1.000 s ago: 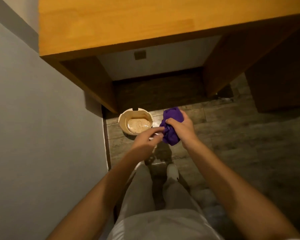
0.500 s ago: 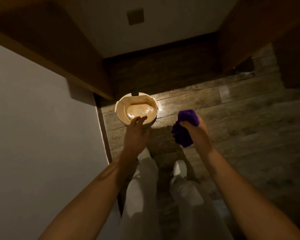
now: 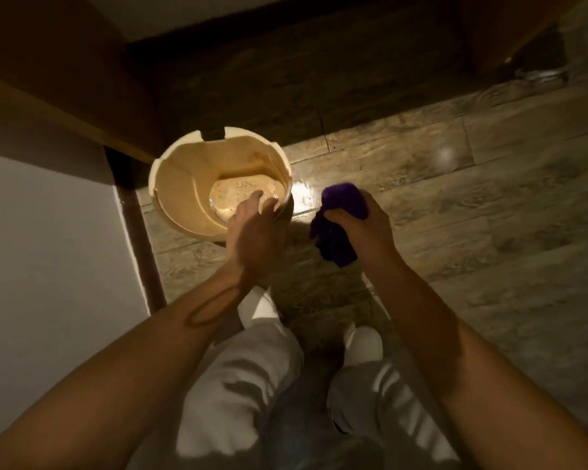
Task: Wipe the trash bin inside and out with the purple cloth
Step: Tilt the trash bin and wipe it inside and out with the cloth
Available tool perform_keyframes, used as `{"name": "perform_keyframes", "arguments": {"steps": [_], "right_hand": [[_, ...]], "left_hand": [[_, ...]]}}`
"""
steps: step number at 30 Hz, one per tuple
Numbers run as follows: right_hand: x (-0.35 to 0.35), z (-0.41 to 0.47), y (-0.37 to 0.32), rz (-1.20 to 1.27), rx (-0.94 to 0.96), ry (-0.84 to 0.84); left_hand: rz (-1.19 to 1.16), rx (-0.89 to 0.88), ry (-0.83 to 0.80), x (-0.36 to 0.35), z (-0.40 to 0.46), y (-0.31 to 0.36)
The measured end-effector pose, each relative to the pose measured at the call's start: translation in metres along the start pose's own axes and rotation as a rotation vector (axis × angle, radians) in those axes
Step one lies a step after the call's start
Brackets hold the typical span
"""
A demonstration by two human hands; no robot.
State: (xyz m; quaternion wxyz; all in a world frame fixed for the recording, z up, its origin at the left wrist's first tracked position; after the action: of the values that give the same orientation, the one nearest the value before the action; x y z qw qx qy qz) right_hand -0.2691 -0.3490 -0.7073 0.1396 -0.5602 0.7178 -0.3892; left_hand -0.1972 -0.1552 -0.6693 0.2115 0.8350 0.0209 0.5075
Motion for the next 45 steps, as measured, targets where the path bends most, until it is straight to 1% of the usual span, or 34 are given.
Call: {"name": "perform_keyframes", "arguments": {"steps": [2,4,6,9,10,14,17,20,24,26,30,32,34,37,40,42,44,45], "right_hand": [[-0.017,0.036,0.011,-0.076,0.018,-0.037],[-0.033,0.062,0.010,-0.091,-0.004,-0.052],[-0.046,0.091,0.008,-0.101,0.011,-0.058],[-0.062,0.127,0.010,-0.063,0.050,-0.076],[-0.067,0.138,0.007,-0.055,0.076,-0.085],[-0.084,0.167,-0.029,-0.127,0.239,-0.085],[-0.095,0.170,-0.063,-0.177,0.333,-0.070],[-0.105,0.164,-0.086,-0.114,0.400,-0.097],[-0.106,0.142,-0.095,-0.012,0.458,-0.107],[-0.102,0.131,-0.096,0.008,0.467,-0.121],[-0.106,0.112,-0.121,-0.030,0.537,-0.214],[-0.110,0.101,-0.138,-0.066,0.594,-0.230],[-0.113,0.093,-0.147,-0.114,0.656,-0.206],[-0.125,0.082,-0.145,-0.167,0.693,-0.202],[-0.138,0.073,-0.136,-0.237,0.698,-0.252],[-0.136,0.071,-0.133,-0.313,0.719,-0.201],[-0.133,0.071,-0.125,-0.363,0.716,-0.134],[-0.135,0.072,-0.118,-0.384,0.712,-0.126]], "left_hand": [[0.066,-0.016,0.025,-0.020,0.016,-0.009],[0.124,-0.057,0.034,-0.026,0.029,-0.013],[0.160,-0.104,0.009,-0.036,0.046,-0.018],[0.209,-0.130,-0.061,-0.057,0.064,-0.029],[0.213,-0.148,-0.060,-0.062,0.068,-0.030],[0.133,-0.190,0.070,-0.059,0.076,-0.032],[0.159,-0.224,0.100,-0.053,0.076,-0.030],[0.095,-0.178,0.131,-0.038,0.073,-0.035],[0.018,-0.068,0.170,0.003,0.067,-0.057],[-0.122,0.002,0.189,0.027,0.061,-0.074],[-0.477,0.191,0.300,0.056,0.035,-0.109],[-0.625,0.269,0.299,0.052,0.025,-0.116],[-0.696,0.290,0.261,0.045,0.021,-0.112],[-0.712,0.257,0.229,0.032,0.014,-0.100],[-0.634,0.253,0.299,0.024,0.005,-0.090],[-0.544,0.278,0.371,0.025,0.000,-0.090],[-0.539,0.283,0.416,0.030,-0.001,-0.092],[-0.553,0.287,0.431,0.033,0.000,-0.092]]}}
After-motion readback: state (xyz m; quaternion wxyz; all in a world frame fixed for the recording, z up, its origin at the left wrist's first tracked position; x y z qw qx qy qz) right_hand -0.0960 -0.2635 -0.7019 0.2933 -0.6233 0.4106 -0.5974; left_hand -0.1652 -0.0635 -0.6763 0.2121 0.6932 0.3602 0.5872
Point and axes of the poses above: each hand's wrist, its own z-axis towards the middle knuckle, its own x-axis out of the back of the hand, y = z × x, the point moved 10 cm from there along z, towards the middle knuckle, and after that the axes turned 1 degree about x, right-handed, at the moved point
